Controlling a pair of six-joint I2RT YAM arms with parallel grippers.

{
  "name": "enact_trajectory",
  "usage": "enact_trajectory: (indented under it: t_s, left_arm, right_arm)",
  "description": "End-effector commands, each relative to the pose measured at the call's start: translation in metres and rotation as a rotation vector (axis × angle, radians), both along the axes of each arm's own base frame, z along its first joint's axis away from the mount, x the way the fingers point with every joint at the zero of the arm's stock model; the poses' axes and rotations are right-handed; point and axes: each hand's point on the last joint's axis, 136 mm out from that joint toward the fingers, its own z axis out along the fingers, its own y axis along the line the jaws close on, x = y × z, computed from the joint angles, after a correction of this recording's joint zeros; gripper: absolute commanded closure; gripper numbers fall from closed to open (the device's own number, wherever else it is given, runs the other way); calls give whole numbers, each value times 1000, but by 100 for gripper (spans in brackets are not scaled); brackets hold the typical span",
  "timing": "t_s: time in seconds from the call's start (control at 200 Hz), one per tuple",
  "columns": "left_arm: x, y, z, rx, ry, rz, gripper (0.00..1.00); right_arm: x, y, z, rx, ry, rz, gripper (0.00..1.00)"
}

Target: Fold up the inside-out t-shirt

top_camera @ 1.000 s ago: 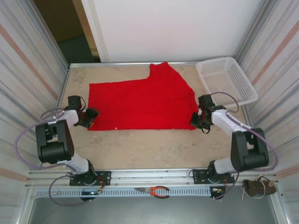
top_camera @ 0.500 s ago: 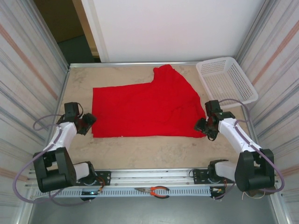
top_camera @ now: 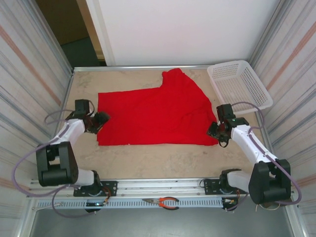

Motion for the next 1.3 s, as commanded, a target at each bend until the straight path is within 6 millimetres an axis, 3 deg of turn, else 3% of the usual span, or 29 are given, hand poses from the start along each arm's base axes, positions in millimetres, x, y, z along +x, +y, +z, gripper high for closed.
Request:
enact_trajectory:
  t_s: [0.0,0.18,0.421,0.586,0.691,0.792,0.922,1.037,1.137,1.293]
  left_arm:
    - [14,-14,-4,-18,-5,-35,38]
    - [4,-11,-42,-44,104,19,38]
    - [-41,13,-62,26,185,132,38]
    - [-79,27,-69,65,218,203,38]
    - [-90,31,-64,57,186,213,38]
    - [-76,29,-37,56,81,164,37]
    - [-52,30,4,96,-14,79,36]
    - [-40,45,21,151,-9,79,36]
    - [-32,58,22,136,6,108,36]
    - [-26,70,16,152,41,126,37]
  right_arm:
    - [10,11,-9,45,3,-23,65]
    - [7,3,-42,44,72,-103,60]
    - [-37,-24,-77,14,210,-270,57]
    - [-64,-28,-75,28,213,-379,56]
    - [-72,-29,-58,43,166,-427,56]
    - [-56,-25,-19,46,7,-383,55]
    - [-15,-4,32,58,-129,-199,54]
    - [24,33,43,5,-94,60,48]
    - [51,65,33,-62,-33,262,47]
    - [67,118,15,-131,37,451,56]
